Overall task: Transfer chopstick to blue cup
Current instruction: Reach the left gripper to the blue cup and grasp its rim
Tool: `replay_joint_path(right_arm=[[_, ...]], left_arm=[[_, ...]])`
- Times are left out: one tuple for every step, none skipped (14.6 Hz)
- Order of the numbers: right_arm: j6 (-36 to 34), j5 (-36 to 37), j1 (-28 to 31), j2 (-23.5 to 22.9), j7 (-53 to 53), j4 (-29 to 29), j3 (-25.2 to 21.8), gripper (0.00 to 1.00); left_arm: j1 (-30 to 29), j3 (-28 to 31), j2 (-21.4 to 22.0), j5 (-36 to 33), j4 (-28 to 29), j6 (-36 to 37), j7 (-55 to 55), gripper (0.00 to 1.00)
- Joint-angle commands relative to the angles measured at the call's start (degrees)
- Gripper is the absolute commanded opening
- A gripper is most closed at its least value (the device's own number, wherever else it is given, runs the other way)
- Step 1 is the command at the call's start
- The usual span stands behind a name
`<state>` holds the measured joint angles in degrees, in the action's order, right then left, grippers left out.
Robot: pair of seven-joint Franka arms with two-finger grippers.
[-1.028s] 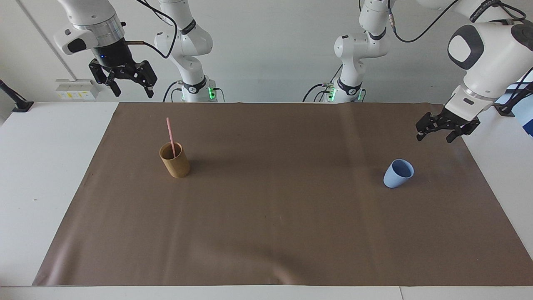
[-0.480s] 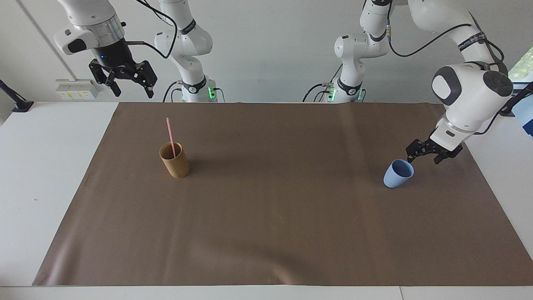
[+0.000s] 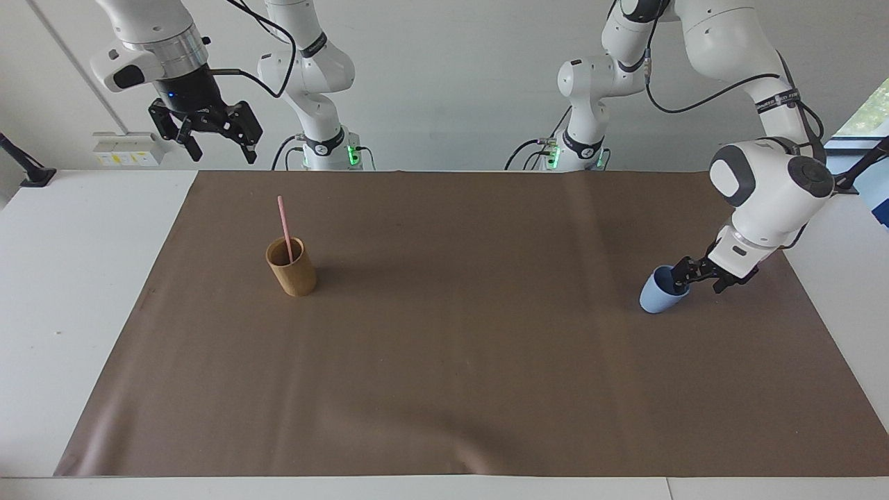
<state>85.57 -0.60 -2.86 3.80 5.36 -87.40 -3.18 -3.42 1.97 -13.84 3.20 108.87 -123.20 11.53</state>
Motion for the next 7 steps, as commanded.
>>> replay_joint_path(right_arm=[[1.3, -0.8, 0.7, 0.7, -0.2, -1.0, 0.2, 1.00], [1.3, -0.8, 0.7, 0.7, -0.3, -1.0, 0.2, 1.00], [1.3, -0.8, 0.7, 0.7, -0.3, -1.0, 0.2, 1.00], [1.3, -0.8, 0.7, 0.7, -0.3, -0.9, 0.2, 1.00], [1.0, -0.8, 0.8, 0.7, -0.3, -0.9, 0.2, 1.00], [1.1, -0.8, 0.9, 0.6, -0.7, -0.9, 0.2, 1.00], [1.1, -0.7, 0.9, 0.9, -1.0, -0.8, 0.1, 1.00]], left_arm=[[-1.0, -0.6, 0.1, 1.9, 2.3, -3.2, 1.0, 0.71], [-1.0, -0.6, 0.2, 1.9, 2.6, -3.2, 1.0, 0.65], [-1.1, -0.6, 0.3, 1.9, 2.8, -3.0, 1.0, 0.50], [-1.1, -0.6, 0.4, 1.9, 3.0, -2.8, 1.0, 0.35], [-1.1, -0.6, 0.6, 2.0, 3.3, -2.8, 0.7, 0.13], [-1.1, -0.6, 0.6, 1.9, 3.6, -2.9, 0.9, 0.00], [-1.0, -0.6, 0.7, 1.9, 3.7, -2.8, 1.0, 0.00]])
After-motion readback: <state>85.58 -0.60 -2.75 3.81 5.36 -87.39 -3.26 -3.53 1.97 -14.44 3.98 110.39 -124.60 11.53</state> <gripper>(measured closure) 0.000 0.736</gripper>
